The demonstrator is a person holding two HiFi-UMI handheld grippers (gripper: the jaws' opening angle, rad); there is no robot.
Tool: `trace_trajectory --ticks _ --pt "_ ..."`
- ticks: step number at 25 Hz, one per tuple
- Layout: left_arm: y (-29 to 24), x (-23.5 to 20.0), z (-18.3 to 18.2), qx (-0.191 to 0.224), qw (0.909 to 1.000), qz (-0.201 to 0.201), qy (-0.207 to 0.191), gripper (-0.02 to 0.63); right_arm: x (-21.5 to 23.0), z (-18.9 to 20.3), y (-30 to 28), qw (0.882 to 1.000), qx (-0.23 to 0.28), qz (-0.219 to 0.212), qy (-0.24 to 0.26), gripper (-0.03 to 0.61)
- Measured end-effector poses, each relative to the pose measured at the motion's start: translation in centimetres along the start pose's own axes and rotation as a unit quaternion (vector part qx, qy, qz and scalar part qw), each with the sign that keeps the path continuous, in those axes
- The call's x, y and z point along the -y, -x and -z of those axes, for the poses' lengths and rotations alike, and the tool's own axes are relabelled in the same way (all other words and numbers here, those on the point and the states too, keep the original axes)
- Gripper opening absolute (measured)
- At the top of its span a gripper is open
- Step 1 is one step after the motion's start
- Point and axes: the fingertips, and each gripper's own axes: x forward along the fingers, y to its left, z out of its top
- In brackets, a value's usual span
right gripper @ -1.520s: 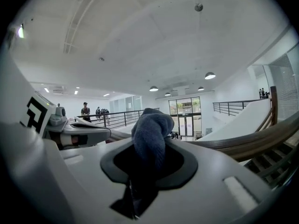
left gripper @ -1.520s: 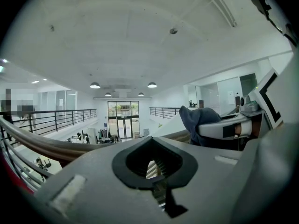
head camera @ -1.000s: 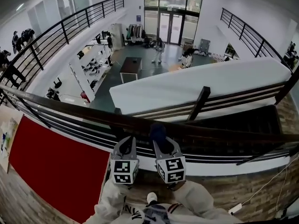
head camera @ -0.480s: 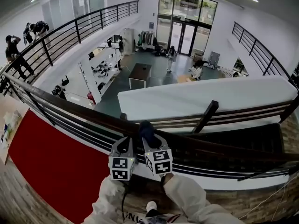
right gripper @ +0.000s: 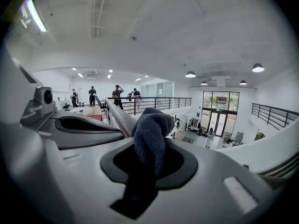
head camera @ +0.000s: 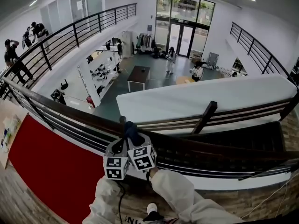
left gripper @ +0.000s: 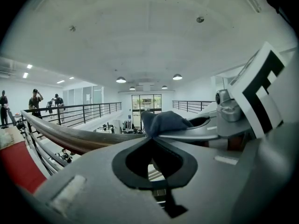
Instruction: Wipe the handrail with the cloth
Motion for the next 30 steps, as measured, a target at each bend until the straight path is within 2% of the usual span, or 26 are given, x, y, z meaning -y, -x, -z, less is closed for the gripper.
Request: trace_trajectory --ticks 6,14,22,26,30 --pt "0.4 2.7 1.5 -0.017 0.9998 0.011 0.002 0.002 1.5 1.2 1.5 1.0 -0.02 0.021 -0.003 0.094" --pt "-0.3 7.2 0.2 -0.004 0.9995 0.031 0.008 0.002 5.6 2.2 4.9 0.999 -0.019 0.042 -0.021 0.094" --pt "-0.8 12.6 0.0 -0.003 0.9993 0.037 0.002 0.002 8.6 3.9 8.7 0.999 -0.016 0.044 -0.015 0.094" --pt "-0.9 14.8 -0.3 -0.003 0.9996 0.027 0.0 0.002 10.4 4.7 10.8 0.999 -0.014 0.044 -0.027 0.094" --pt "-1.1 17.9 -0.7 -0.009 0.9993 0.035 -0.002 0.002 12.5 5.4 12.7 0.998 -0.013 0.045 -0.037 0.094"
